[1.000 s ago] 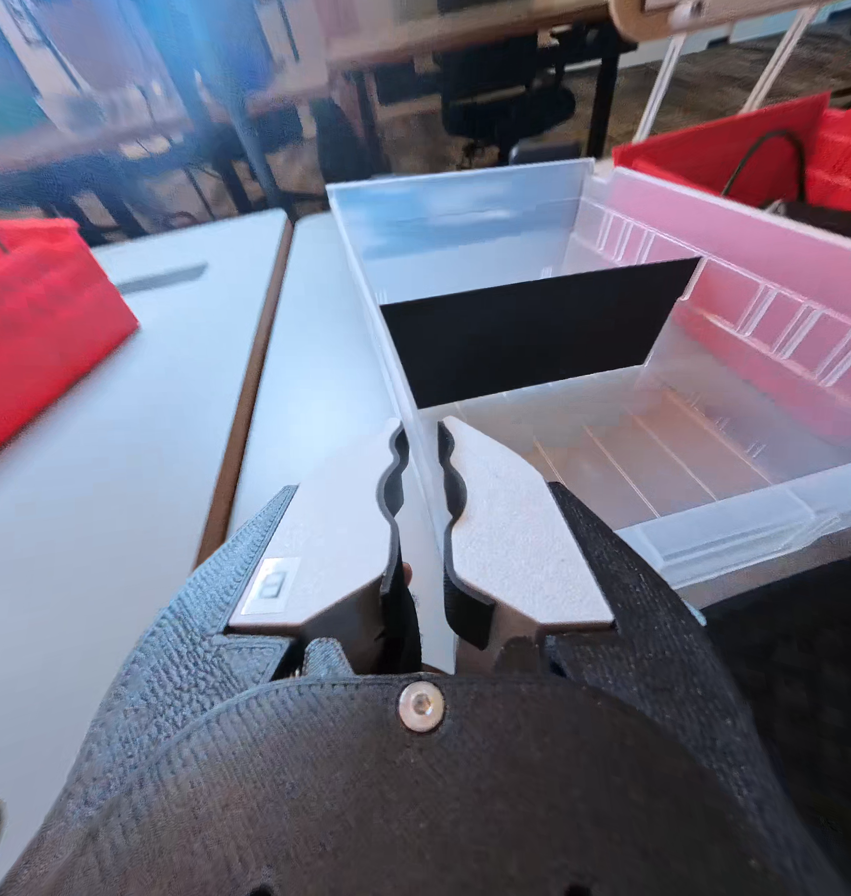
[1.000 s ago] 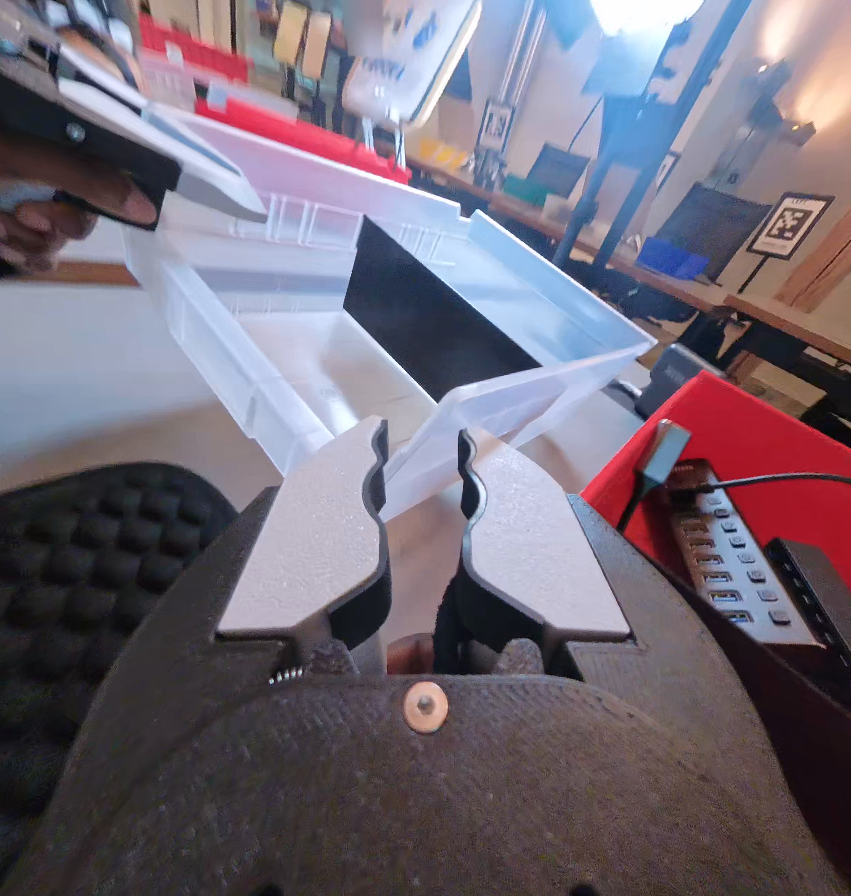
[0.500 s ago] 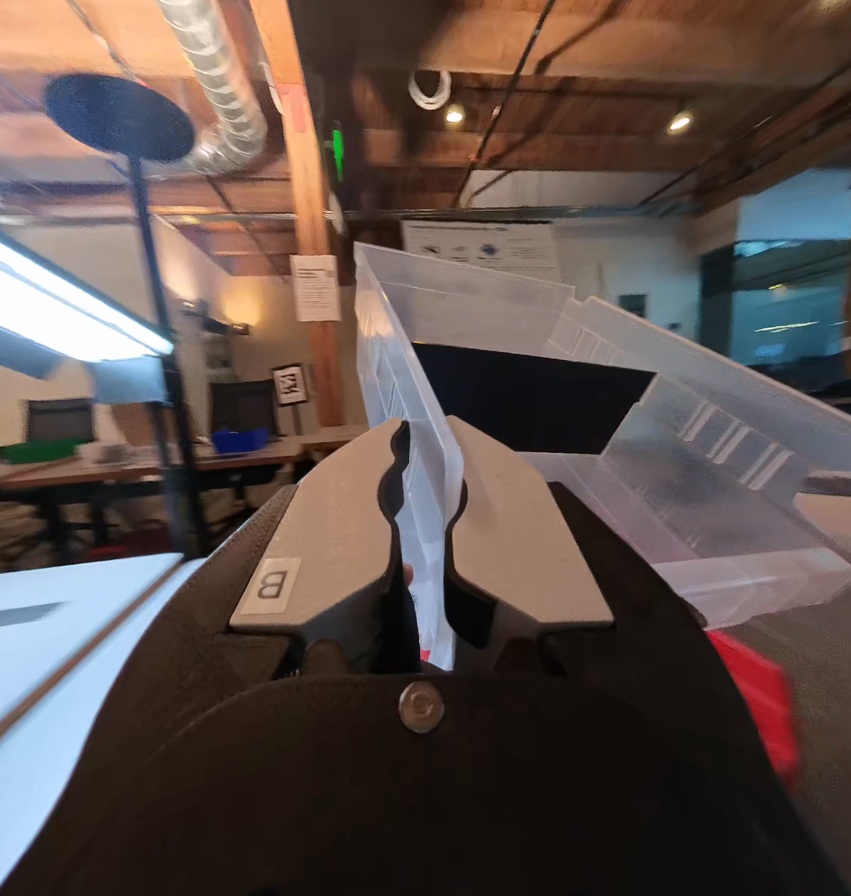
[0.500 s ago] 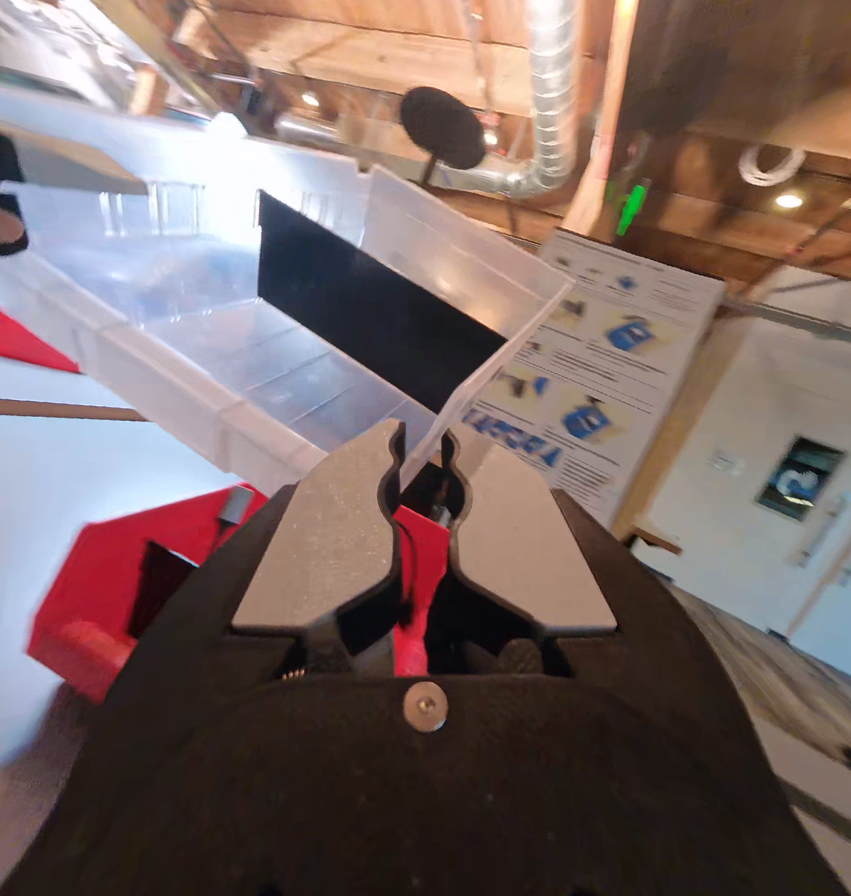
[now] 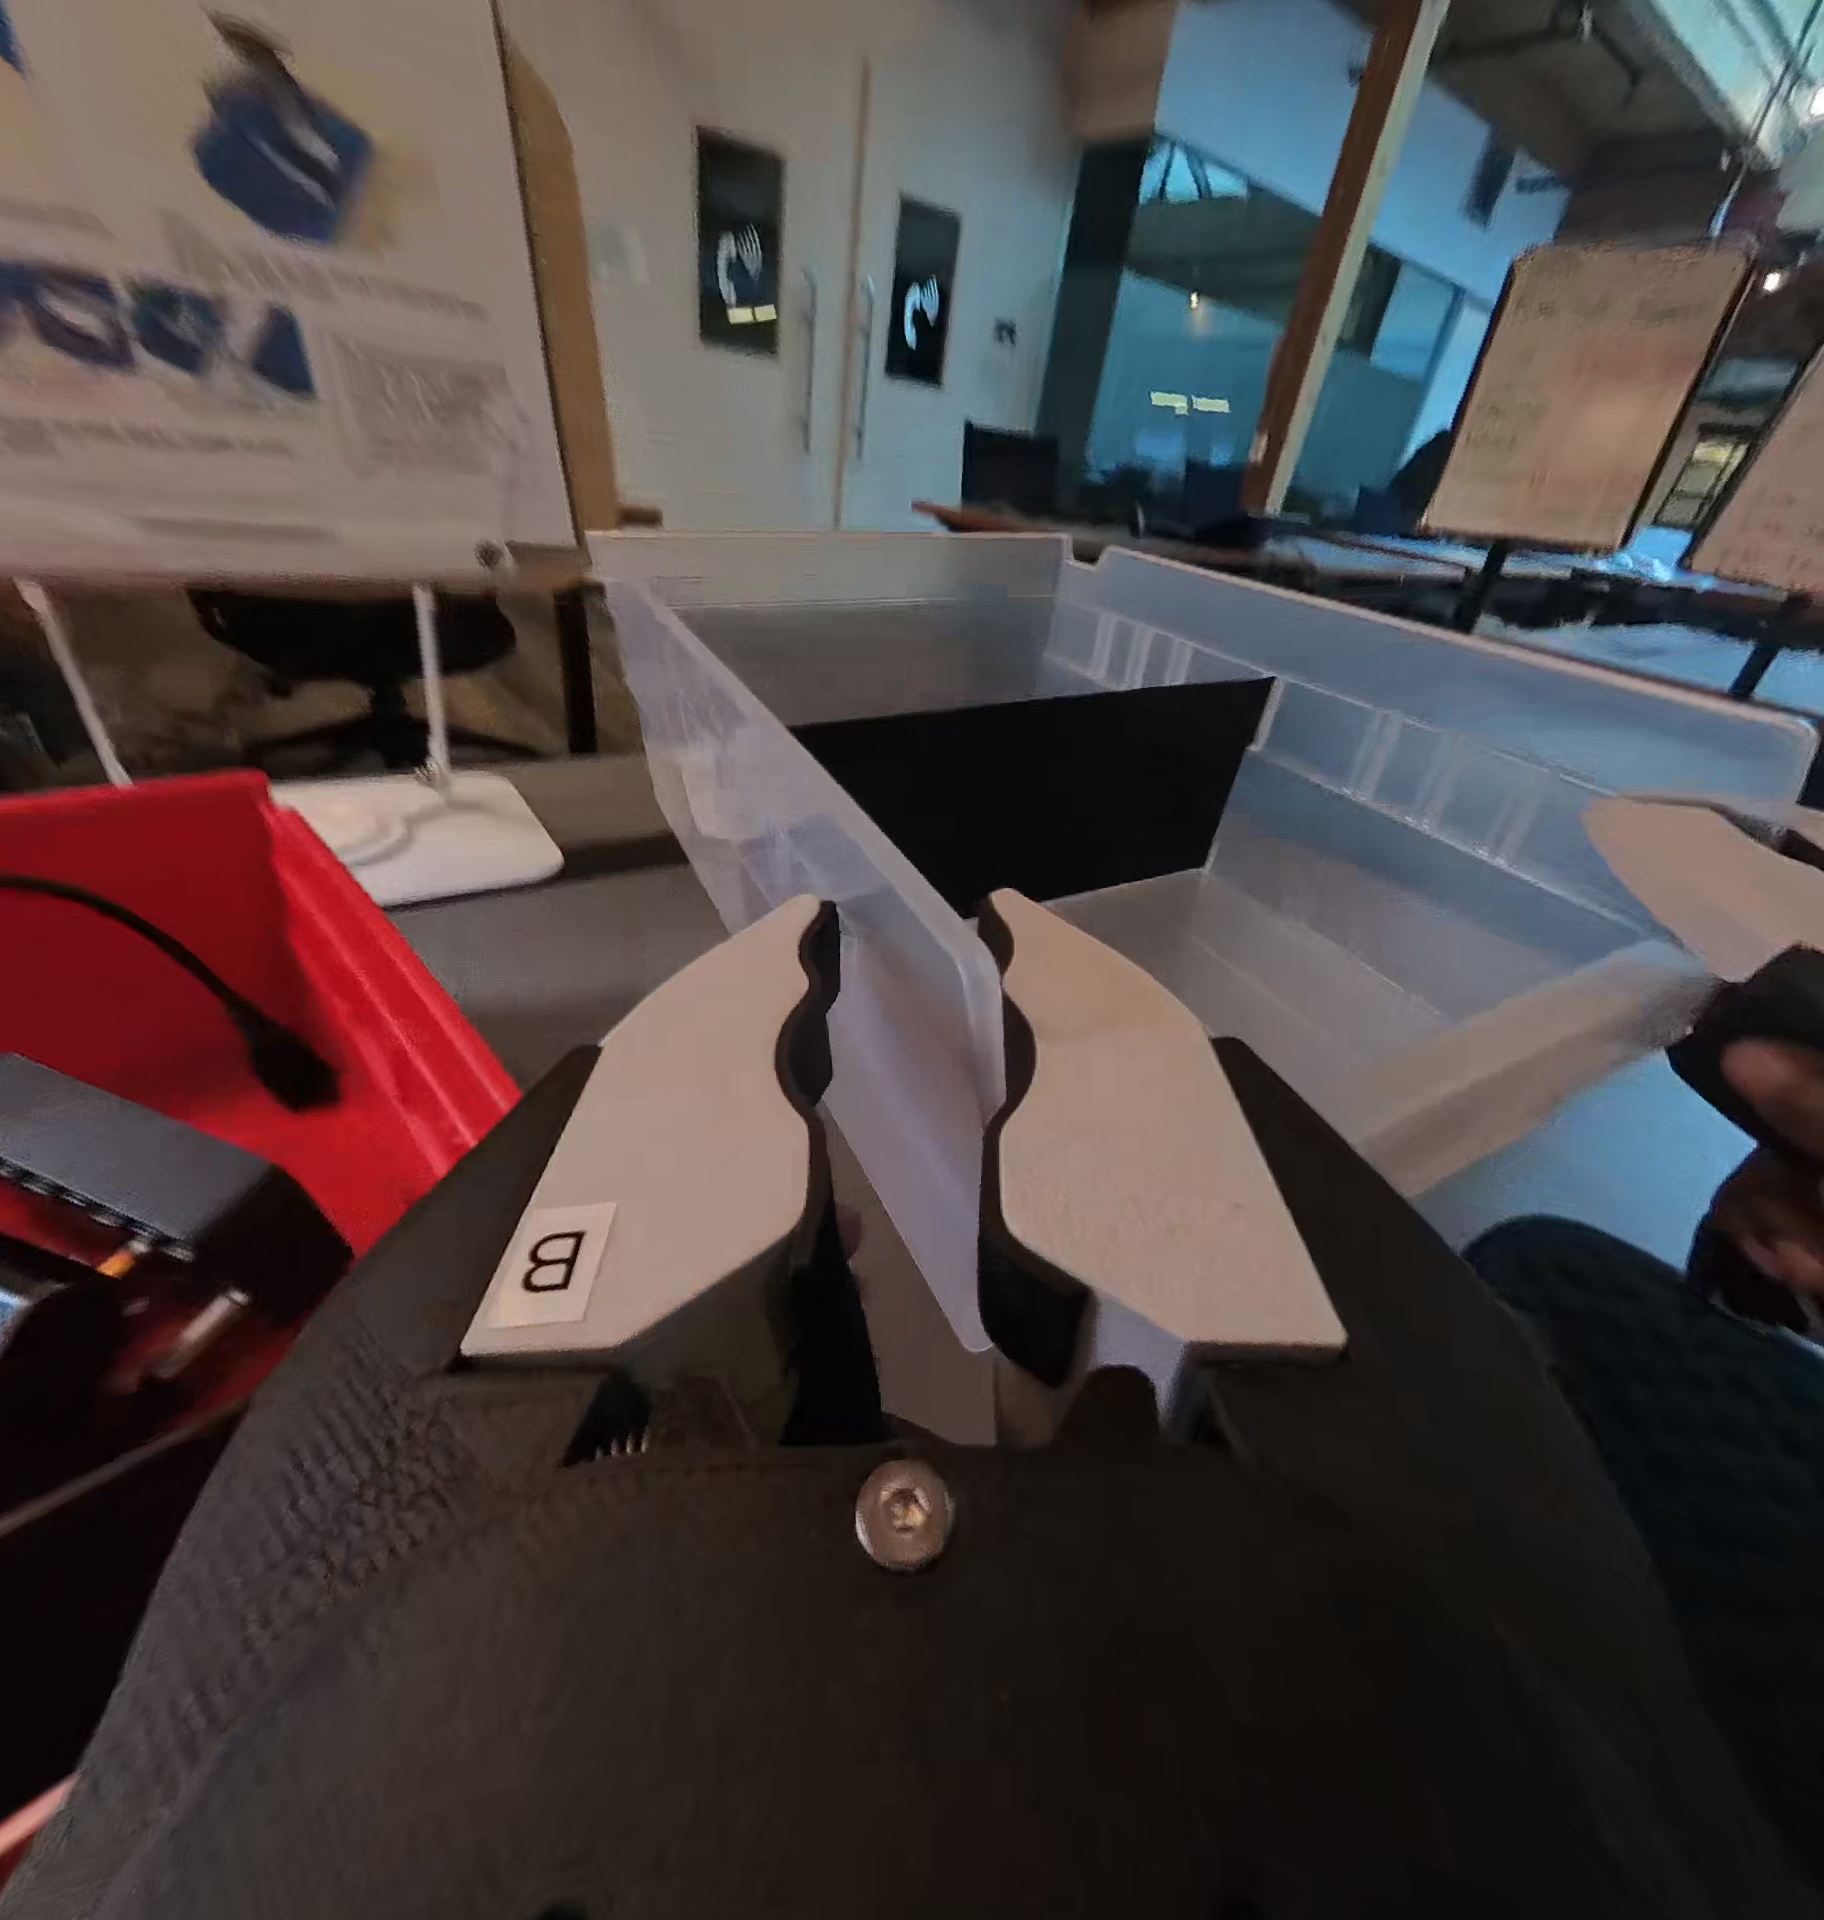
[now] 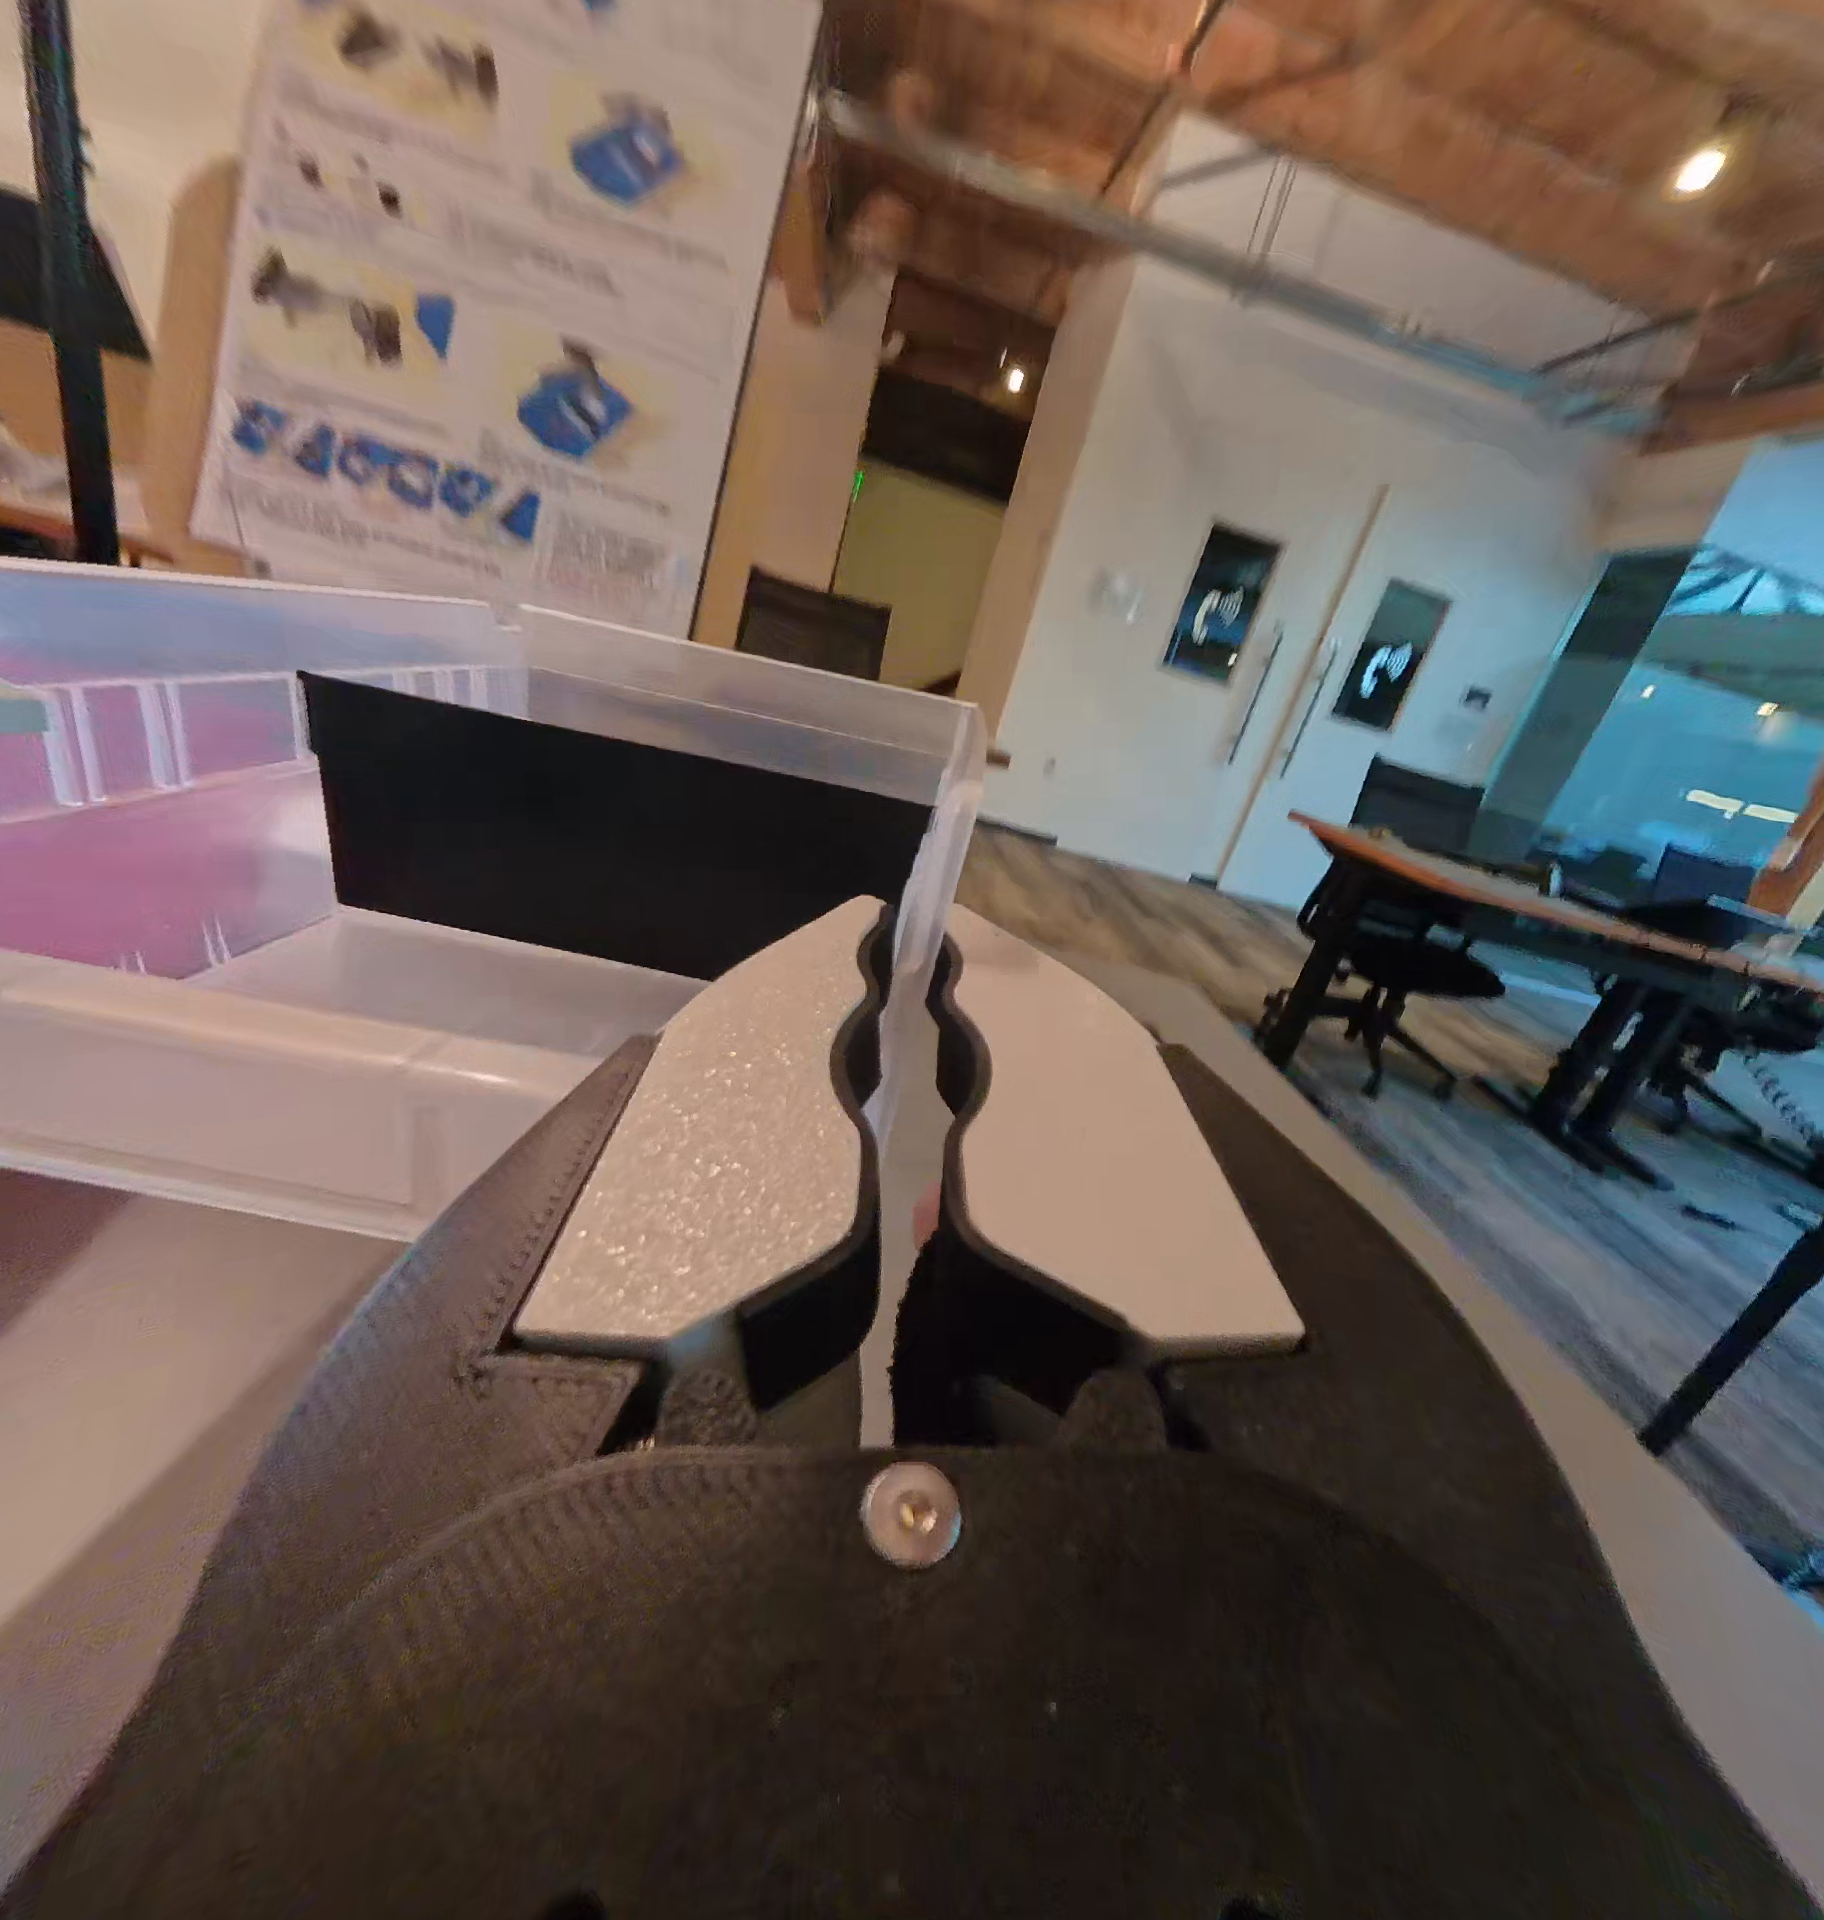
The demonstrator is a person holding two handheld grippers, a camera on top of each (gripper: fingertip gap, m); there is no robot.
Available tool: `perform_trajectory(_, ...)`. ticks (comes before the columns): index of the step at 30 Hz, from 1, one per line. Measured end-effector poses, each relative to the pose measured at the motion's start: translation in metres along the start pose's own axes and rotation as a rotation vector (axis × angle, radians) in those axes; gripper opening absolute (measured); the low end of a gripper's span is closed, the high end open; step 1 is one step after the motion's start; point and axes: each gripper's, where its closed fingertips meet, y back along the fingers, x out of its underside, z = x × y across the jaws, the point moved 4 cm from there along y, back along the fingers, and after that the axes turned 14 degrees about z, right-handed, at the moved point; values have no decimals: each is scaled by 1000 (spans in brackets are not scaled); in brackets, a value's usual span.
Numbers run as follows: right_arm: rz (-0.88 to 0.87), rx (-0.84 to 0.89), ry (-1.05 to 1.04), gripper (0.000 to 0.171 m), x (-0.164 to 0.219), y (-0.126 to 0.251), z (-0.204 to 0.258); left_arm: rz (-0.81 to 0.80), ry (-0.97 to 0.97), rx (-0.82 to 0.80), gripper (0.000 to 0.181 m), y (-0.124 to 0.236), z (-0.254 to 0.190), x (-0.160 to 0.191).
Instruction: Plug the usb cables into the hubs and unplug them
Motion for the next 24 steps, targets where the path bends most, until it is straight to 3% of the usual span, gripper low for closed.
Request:
perform_trajectory(6,239,-64,-15,6,55,-22,-8,148,-21,50,35,-21,-10,36)
perform_trajectory(12,255,-129,-9,6,61,-22,-4,179,-76,66,39,-21,-6,48)
perform_trajectory(16,293,-191,-23,9,65,-22,-3,216,-72,144,55,-14,-5,49)
perform_trajectory(17,316,-210,-23,18,68,-22,-3,207,-64,158,59,-9,-3,46)
perform_trajectory(18,312,-205,-25,35,67,-22,-5,185,-58,182,60,-3,-3,43)
perform_trajectory(21,128,-116,-40,55,38,-12,-20,84,-37,247,62,27,5,25)
perform_trajectory(23,-15,-63,-65,59,14,0,-28,22,-36,235,61,50,21,14)
perform_trajectory(24,-87,-139,-103,55,-3,7,-19,-8,-50,220,60,62,31,8)
